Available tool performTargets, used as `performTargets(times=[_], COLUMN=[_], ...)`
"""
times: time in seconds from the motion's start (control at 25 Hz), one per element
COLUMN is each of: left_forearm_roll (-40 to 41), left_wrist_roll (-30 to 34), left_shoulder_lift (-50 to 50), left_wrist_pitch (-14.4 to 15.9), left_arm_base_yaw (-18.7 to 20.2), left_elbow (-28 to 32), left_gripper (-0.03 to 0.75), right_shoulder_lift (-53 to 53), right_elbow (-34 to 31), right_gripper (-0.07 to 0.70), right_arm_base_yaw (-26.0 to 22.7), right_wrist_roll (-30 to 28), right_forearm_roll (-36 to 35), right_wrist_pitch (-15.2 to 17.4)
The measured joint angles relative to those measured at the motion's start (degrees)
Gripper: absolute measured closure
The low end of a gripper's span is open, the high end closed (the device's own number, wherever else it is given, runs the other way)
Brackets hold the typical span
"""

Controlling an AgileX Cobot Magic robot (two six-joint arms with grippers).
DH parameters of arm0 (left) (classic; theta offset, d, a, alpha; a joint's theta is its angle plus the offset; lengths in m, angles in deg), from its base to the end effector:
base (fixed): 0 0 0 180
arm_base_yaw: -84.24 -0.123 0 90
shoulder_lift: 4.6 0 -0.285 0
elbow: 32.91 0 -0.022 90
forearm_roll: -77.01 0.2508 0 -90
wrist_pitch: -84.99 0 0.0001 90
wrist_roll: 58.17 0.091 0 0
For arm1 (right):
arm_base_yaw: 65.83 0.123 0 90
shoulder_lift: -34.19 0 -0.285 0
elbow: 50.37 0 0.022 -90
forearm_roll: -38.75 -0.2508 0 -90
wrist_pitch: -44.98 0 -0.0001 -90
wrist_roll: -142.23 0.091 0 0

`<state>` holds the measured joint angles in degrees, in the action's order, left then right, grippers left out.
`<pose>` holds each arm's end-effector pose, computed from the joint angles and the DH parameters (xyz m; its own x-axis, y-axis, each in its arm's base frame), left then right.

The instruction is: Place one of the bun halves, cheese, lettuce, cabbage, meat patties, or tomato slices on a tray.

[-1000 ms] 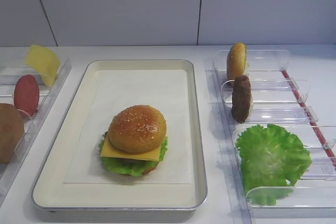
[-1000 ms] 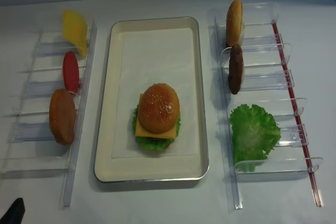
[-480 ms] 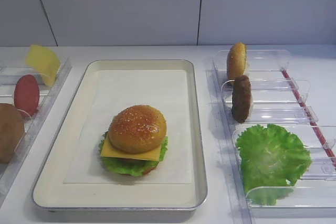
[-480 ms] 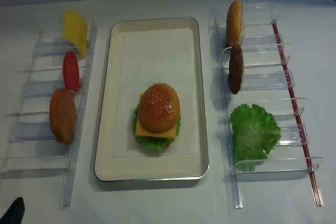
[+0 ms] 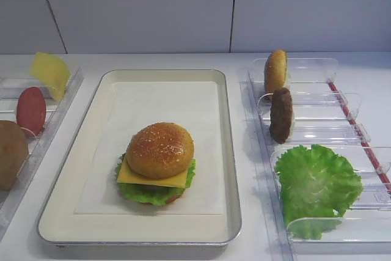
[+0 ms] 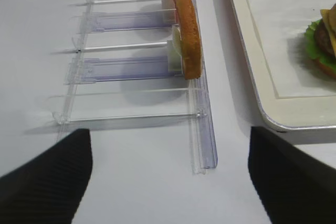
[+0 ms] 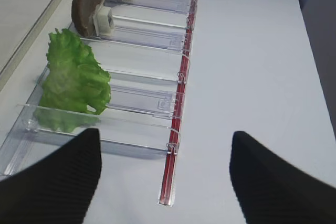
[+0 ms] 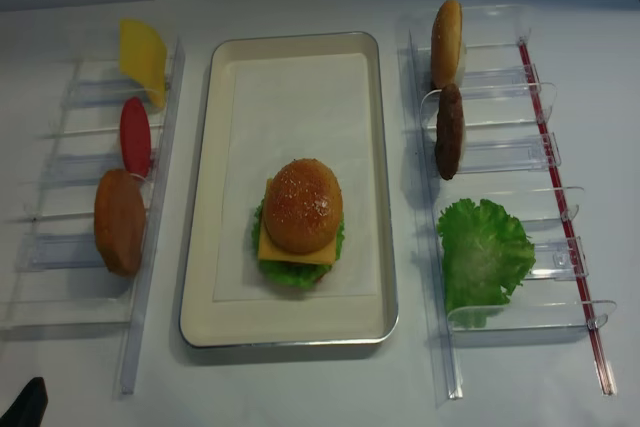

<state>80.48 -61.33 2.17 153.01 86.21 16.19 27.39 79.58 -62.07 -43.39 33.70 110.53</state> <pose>-0.0122 0.0055 0.2648 -0.5561 -0.0133 -0.8310 -0.0303 0.9995 0.0043 -0.0089 0.0067 0.2637 -0.5243 -0.0959 -0.8461 -0.1655 0.9862 -0.0092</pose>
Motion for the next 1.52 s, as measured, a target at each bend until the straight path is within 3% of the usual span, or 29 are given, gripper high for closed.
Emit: performTargets(times=[1.52], left_forearm_roll=[0.0], left_wrist_roll=[0.0], left_shoulder_lift=[0.0], left_wrist_pitch=[0.0], left_arm_base_yaw=[0.0], left_elbow=[0.0], left_gripper=[0.133], right_shoulder_lift=[0.0], right_elbow=[0.0], right_gripper=[0.11], right_arm_base_yaw=[0.0], right_wrist_roll=[0.1], right_forearm_roll=[0.0], right_wrist_pitch=[0.0])
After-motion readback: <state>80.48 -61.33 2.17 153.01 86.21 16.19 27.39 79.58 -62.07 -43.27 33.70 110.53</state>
